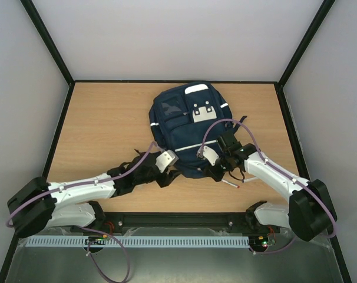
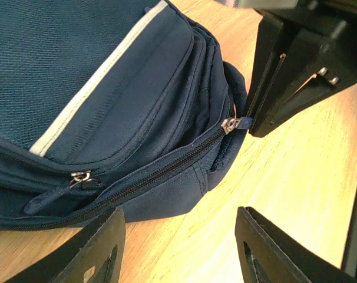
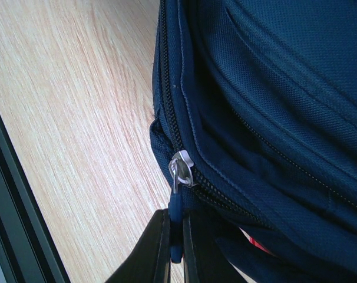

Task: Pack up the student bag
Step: Zip the student bag at the center of the board.

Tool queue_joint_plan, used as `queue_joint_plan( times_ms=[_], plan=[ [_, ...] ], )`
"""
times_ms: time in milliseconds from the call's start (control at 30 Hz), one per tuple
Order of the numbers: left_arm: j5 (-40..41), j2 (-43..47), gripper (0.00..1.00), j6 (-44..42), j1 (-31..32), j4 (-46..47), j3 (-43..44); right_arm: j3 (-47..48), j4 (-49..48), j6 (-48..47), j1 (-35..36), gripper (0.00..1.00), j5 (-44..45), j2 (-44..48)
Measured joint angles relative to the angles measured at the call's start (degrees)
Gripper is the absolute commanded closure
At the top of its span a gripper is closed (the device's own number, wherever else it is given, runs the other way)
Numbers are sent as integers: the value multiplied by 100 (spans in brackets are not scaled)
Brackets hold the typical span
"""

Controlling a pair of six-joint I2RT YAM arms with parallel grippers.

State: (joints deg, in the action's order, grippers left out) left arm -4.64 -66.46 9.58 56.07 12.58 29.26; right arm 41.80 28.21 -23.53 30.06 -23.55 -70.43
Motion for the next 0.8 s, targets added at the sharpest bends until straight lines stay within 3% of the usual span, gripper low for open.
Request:
queue_joint_plan(
  times_ms=[367, 800],
  plan=[
    [-50, -1342, 45, -1156, 0, 1615, -157, 0, 2, -7, -20, 99, -9, 44],
    [-310, -2350, 45, -1860, -90, 2632, -11, 0, 7, -31, -48, 99, -44, 61]
  ],
)
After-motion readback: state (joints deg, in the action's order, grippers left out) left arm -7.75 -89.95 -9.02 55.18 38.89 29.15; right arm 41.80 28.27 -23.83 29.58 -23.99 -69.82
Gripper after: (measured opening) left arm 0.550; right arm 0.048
